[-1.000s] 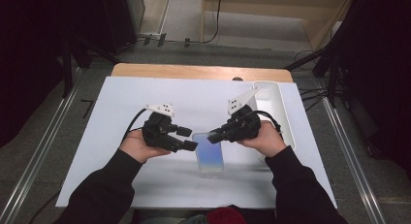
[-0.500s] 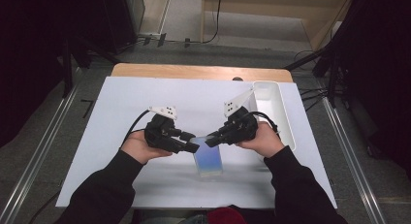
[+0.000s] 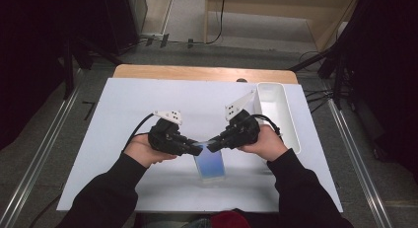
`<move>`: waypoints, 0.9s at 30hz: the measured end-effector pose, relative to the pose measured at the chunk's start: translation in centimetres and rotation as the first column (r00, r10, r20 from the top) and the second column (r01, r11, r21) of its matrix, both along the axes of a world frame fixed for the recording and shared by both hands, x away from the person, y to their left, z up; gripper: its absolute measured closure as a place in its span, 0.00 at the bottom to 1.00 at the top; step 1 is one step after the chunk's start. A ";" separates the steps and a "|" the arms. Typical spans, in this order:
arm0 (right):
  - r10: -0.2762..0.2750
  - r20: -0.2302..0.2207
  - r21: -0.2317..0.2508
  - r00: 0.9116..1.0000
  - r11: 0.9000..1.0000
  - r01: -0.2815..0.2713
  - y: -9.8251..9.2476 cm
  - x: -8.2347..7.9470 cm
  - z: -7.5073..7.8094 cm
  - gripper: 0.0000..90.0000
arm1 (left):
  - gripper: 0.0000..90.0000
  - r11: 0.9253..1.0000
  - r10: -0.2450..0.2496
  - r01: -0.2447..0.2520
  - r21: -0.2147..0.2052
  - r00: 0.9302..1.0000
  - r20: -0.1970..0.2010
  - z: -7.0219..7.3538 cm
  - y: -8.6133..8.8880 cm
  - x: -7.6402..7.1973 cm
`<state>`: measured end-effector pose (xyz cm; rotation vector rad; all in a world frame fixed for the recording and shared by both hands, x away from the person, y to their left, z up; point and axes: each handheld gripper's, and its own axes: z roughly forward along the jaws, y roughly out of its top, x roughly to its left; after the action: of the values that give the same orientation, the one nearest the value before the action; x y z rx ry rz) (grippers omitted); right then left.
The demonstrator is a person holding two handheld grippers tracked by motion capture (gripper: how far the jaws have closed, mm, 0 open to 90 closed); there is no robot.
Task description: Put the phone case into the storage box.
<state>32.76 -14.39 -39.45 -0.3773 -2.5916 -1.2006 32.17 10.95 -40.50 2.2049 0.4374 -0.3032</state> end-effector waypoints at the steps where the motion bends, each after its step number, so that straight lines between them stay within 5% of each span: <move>1: -0.003 0.000 -0.007 1.000 1.000 0.003 -0.1 0.1 0.0 0.86 | 0.83 1.000 -0.001 0.001 -0.005 1.000 0.001 0.0 0.0 0.0; 13: -0.010 -0.015 -0.001 1.000 1.000 0.010 -0.3 0.2 -0.2 0.86 | 0.88 1.000 -0.010 0.010 -0.018 1.000 0.010 0.1 -0.2 -0.1; 27: -0.019 -0.036 0.013 0.999 1.000 0.019 -0.3 0.2 -0.2 0.84 | 0.88 1.000 -0.006 0.005 -0.029 1.000 -0.031 0.5 -0.1 0.0</move>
<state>32.99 -14.72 -39.64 -0.4179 -2.5540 -1.2055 32.16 10.88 -39.97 2.1758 0.4407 -0.3451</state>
